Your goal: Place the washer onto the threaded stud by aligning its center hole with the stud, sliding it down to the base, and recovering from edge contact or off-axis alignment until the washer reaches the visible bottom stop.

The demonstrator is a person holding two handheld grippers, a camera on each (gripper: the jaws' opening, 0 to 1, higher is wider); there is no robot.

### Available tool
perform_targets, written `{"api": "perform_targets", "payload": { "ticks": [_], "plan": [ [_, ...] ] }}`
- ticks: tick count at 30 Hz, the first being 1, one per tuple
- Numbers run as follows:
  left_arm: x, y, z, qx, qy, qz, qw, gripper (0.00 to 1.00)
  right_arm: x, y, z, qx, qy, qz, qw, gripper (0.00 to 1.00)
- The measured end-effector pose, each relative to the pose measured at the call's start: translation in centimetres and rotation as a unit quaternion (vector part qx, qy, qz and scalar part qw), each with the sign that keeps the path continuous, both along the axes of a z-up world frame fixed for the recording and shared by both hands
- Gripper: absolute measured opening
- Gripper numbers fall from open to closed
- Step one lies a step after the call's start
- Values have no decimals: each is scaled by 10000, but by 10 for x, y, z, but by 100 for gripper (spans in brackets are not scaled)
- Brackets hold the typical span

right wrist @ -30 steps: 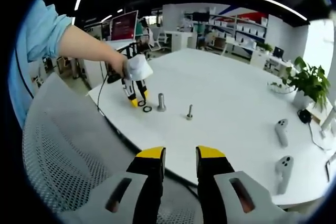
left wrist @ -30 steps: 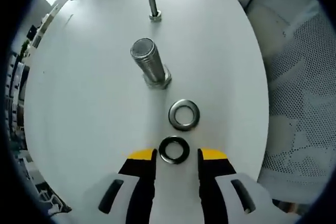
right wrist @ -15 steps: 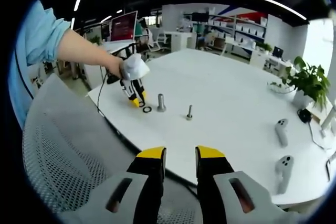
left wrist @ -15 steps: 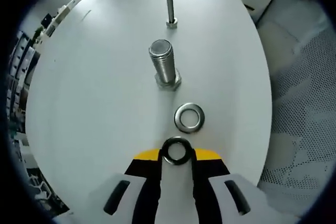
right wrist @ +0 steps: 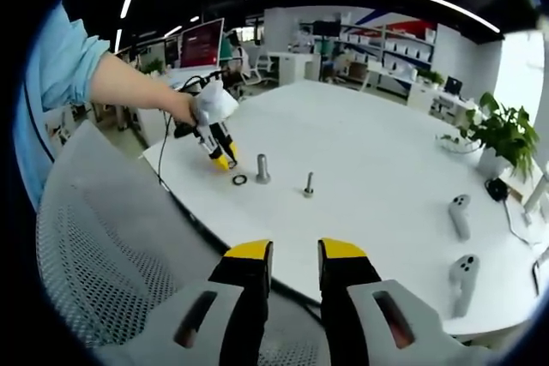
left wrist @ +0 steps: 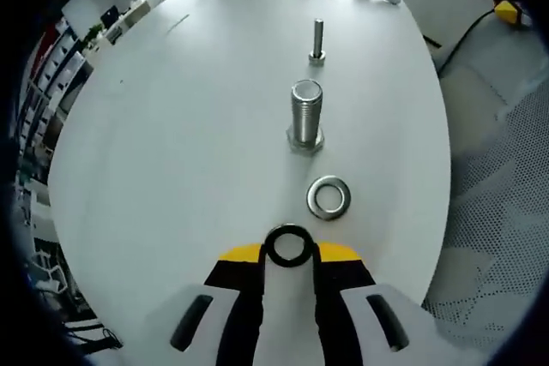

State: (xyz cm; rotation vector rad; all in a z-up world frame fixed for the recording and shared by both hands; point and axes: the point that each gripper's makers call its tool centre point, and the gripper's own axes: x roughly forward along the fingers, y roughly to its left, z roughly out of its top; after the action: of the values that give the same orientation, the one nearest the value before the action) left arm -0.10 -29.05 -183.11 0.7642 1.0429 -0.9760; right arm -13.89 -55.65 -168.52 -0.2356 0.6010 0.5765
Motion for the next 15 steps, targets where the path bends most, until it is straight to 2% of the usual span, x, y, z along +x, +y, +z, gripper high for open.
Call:
{"api": "perform_targets", "payload": {
  "ticks": [4, 15],
  "plan": [
    [2, -5, 9, -78, -23, 42, 10000, 19, 0, 0, -1, -3, 18, 5, 10000, 23],
    [9, -33, 37, -81, -123, -174, 9997, 19, 0, 0, -1, 36, 32, 2, 10000, 23]
  ]
}}
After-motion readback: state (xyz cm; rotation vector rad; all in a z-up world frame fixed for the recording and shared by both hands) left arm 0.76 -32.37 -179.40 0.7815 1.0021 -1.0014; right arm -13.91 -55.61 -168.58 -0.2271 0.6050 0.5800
